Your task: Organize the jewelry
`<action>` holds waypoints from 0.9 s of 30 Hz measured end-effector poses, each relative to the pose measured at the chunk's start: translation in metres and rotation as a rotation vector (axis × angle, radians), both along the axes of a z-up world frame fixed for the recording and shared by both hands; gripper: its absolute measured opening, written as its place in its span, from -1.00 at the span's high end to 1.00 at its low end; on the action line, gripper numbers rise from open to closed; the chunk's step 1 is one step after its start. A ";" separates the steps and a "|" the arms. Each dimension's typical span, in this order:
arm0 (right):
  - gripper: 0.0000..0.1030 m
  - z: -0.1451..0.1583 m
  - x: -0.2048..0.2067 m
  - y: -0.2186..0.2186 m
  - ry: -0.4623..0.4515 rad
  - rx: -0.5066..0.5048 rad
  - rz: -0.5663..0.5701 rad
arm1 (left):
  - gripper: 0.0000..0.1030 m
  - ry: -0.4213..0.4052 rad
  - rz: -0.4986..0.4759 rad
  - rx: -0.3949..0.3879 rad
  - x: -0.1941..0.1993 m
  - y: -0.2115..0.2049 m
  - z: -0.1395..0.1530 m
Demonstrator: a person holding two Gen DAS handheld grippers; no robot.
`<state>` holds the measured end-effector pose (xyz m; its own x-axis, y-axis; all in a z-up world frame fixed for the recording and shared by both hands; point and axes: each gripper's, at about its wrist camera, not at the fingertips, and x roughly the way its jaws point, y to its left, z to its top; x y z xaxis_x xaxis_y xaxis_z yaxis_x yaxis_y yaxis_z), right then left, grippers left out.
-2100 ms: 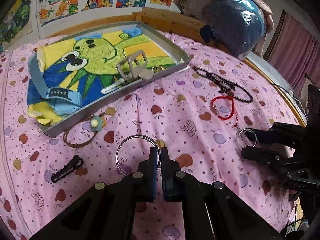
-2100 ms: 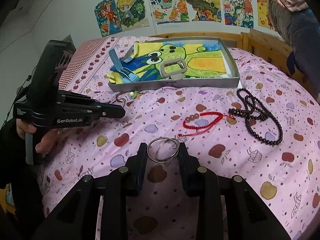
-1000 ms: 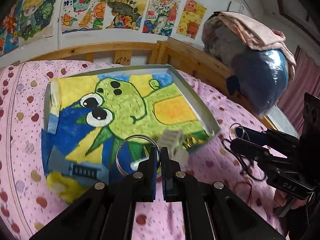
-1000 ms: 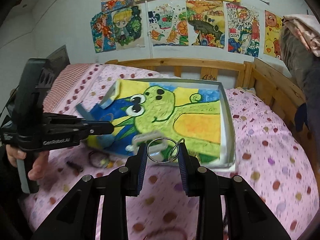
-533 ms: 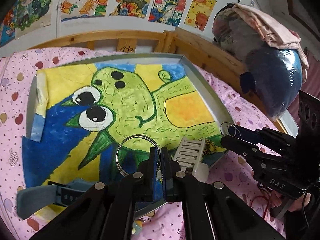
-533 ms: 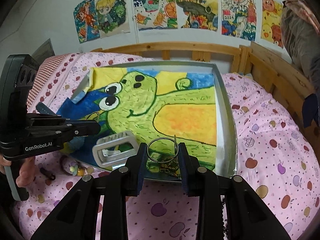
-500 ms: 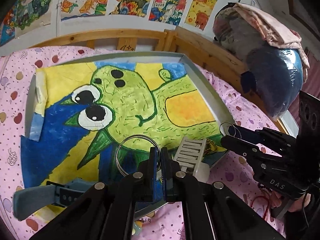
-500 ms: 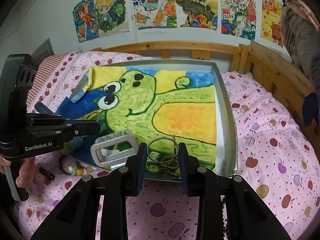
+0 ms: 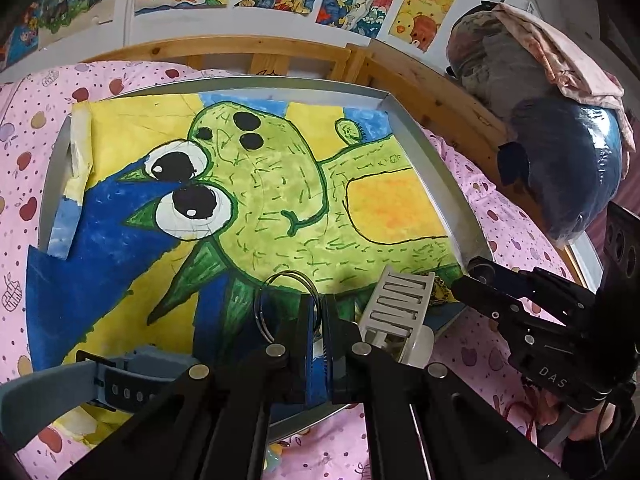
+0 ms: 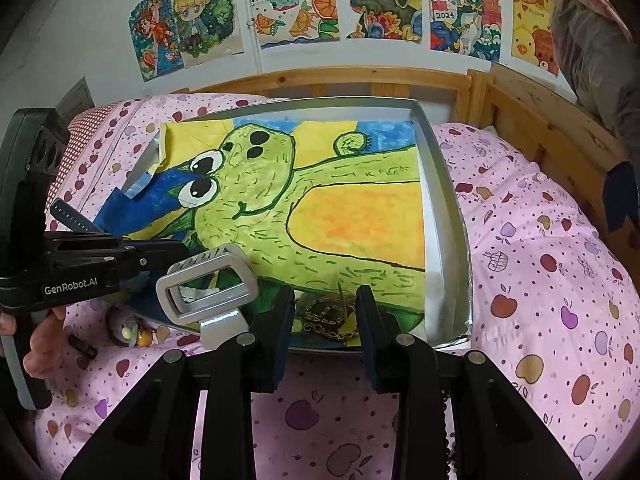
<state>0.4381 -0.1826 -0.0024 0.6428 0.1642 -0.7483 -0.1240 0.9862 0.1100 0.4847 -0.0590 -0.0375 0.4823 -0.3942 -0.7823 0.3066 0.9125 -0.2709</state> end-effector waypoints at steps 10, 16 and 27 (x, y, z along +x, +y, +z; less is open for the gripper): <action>-0.26 0.008 -0.006 -0.008 -0.019 0.003 -0.044 | 0.59 -0.021 0.008 -0.015 -0.008 0.003 0.012; -0.39 0.020 -0.015 -0.017 -0.044 0.015 -0.075 | -0.07 -0.062 0.032 -0.031 -0.017 0.007 0.026; -0.72 0.048 -0.046 -0.028 -0.119 0.014 -0.106 | -0.77 -0.211 0.080 -0.065 -0.049 0.013 0.067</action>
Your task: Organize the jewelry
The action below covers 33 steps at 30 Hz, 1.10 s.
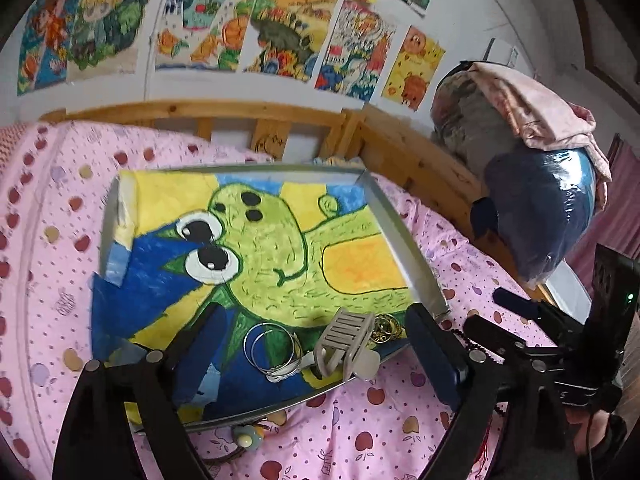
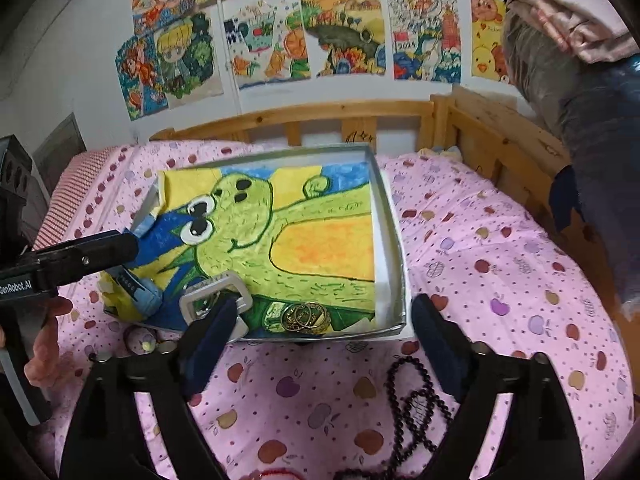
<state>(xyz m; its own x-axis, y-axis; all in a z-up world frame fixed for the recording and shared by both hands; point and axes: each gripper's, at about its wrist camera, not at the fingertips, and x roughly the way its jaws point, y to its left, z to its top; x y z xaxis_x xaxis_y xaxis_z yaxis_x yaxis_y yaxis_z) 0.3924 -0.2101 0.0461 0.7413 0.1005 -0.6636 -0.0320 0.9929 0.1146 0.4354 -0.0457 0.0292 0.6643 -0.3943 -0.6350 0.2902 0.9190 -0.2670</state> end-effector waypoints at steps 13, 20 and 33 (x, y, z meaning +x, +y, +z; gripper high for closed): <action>-0.83 0.052 -0.063 0.000 -0.157 0.006 -0.018 | -0.95 -0.154 0.042 0.004 -0.065 0.009 0.034; -0.88 0.074 -0.092 0.004 -0.212 0.009 -0.019 | -0.99 -0.218 0.057 0.025 -0.098 0.012 0.051; -0.90 0.080 -0.145 0.010 -0.239 0.040 -0.024 | -1.00 -0.291 0.060 0.092 -0.159 0.023 0.065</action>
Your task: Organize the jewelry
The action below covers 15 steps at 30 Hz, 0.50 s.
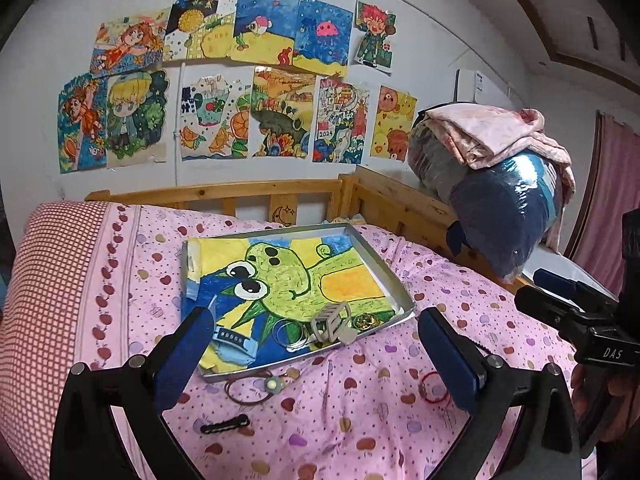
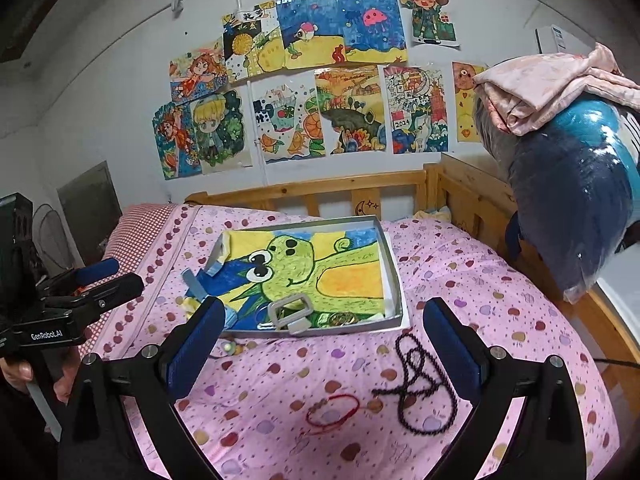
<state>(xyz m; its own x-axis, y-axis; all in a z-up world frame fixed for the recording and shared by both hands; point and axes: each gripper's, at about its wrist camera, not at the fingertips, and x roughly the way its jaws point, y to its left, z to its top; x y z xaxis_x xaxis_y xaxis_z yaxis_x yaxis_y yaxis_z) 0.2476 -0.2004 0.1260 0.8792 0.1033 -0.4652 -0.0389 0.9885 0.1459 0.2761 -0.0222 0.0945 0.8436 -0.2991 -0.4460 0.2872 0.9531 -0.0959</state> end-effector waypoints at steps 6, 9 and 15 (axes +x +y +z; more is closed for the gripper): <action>-0.91 -0.006 -0.021 0.006 0.004 0.004 0.004 | -1.00 -0.003 0.022 0.039 -0.023 0.006 -0.004; -0.91 -0.009 -0.029 0.008 0.008 0.004 0.006 | -1.00 0.010 0.032 0.036 -0.030 0.010 -0.007; -0.91 -0.015 -0.046 0.012 0.017 -0.002 0.015 | -1.00 0.029 0.052 0.052 -0.048 0.022 -0.017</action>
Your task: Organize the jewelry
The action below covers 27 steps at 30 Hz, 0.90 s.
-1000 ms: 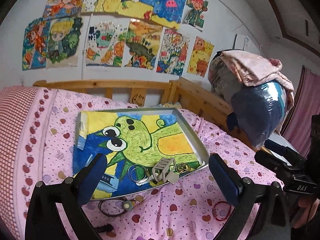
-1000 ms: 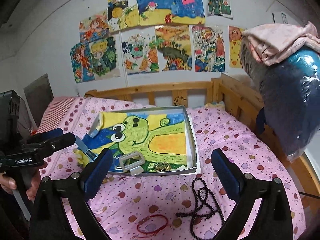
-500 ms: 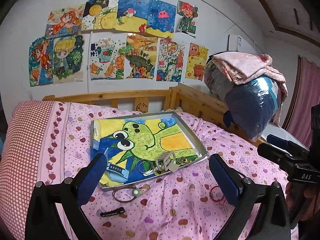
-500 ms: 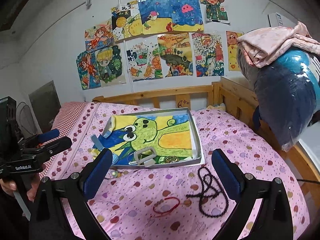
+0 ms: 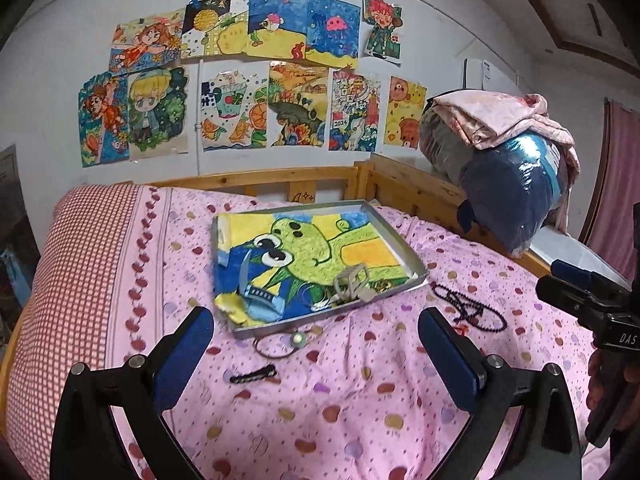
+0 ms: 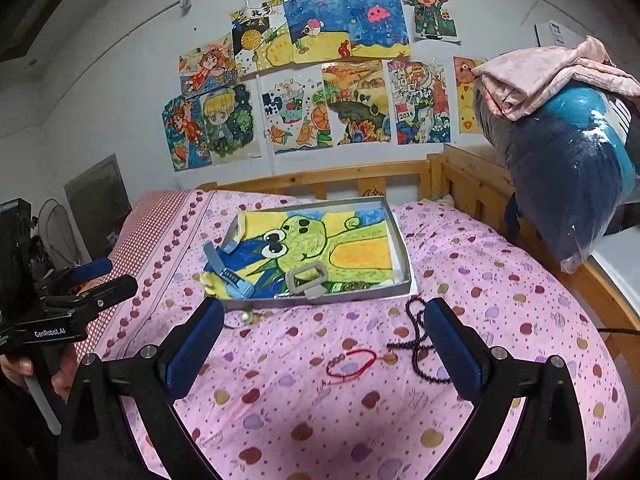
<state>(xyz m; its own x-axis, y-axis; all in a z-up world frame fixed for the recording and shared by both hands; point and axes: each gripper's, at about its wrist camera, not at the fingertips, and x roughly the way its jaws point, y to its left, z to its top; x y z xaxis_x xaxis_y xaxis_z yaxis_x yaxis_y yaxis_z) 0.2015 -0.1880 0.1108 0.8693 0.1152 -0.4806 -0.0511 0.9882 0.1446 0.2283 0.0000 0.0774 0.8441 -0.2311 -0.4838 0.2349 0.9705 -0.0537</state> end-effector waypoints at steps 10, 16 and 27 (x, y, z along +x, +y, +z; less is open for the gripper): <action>-0.91 -0.020 -0.020 0.010 0.045 -0.029 0.018 | -1.00 0.036 0.049 0.030 -0.024 0.021 -0.023; -0.91 -0.040 -0.028 0.019 0.094 -0.042 0.045 | -1.00 0.091 0.059 0.037 -0.031 0.030 -0.044; -0.91 -0.077 -0.036 0.027 0.181 -0.011 0.057 | -1.00 0.179 0.079 0.057 -0.033 0.040 -0.078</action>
